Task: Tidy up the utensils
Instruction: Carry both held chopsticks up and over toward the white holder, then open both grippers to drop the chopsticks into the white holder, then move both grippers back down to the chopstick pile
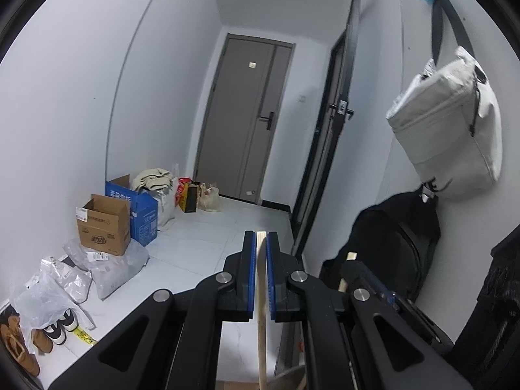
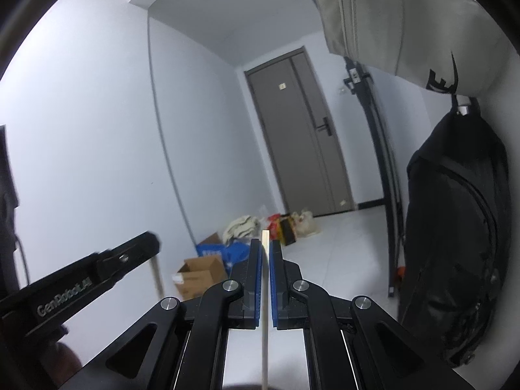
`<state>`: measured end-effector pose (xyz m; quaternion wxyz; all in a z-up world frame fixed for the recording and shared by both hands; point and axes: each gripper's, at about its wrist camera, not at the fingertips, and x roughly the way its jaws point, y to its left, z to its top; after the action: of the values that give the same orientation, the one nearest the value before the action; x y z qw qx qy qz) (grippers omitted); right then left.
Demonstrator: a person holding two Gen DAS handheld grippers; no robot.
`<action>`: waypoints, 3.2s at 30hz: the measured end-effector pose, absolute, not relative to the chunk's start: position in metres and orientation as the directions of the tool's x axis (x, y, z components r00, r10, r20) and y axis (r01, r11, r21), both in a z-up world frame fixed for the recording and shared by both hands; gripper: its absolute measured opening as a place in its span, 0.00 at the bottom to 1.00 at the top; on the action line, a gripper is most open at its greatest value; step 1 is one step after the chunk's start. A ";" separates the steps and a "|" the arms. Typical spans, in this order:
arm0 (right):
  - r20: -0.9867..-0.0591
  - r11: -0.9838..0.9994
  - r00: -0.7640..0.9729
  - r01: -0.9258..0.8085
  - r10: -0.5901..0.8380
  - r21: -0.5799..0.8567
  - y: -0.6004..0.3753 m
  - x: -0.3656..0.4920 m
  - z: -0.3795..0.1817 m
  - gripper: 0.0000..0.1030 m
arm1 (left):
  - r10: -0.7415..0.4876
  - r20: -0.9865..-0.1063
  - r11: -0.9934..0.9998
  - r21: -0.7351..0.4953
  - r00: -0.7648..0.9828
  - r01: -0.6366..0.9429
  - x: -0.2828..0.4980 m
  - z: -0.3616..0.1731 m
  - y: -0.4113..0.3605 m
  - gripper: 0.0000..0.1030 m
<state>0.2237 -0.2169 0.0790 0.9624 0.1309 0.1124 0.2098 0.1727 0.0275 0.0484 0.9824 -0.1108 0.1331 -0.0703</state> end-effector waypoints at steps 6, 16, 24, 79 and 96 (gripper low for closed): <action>-0.197 0.837 0.840 -0.422 0.505 0.349 -0.236 0.210 0.074 0.04 | -0.264 -0.323 0.949 -0.257 0.909 0.185 0.170 0.048 0.028 0.02; -0.238 0.799 0.787 -0.462 0.570 0.385 -0.257 0.181 0.079 0.06 | -0.373 -0.425 0.922 -0.271 0.825 0.277 0.150 0.050 0.027 0.09; -0.275 0.820 0.805 -0.392 0.525 0.418 -0.295 0.145 0.084 0.58 | -0.355 -0.407 0.918 -0.322 0.842 0.231 0.115 0.072 0.040 0.47; -0.882 0.784 0.325 -0.616 0.340 0.076 -0.151 0.081 -0.080 0.37 | -0.134 -0.711 0.901 -0.377 0.691 -0.213 0.030 -0.064 0.137 0.80; -0.937 0.731 0.264 -0.683 0.229 -0.014 -0.124 0.094 -0.097 0.29 | -0.154 -0.735 0.896 -0.385 0.661 -0.220 0.035 -0.069 0.146 0.80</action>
<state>0.0943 -0.1238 -0.0974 0.7655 -0.2145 0.5286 0.2977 0.0353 0.1456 -0.0687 0.8825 -0.2269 0.4115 0.0186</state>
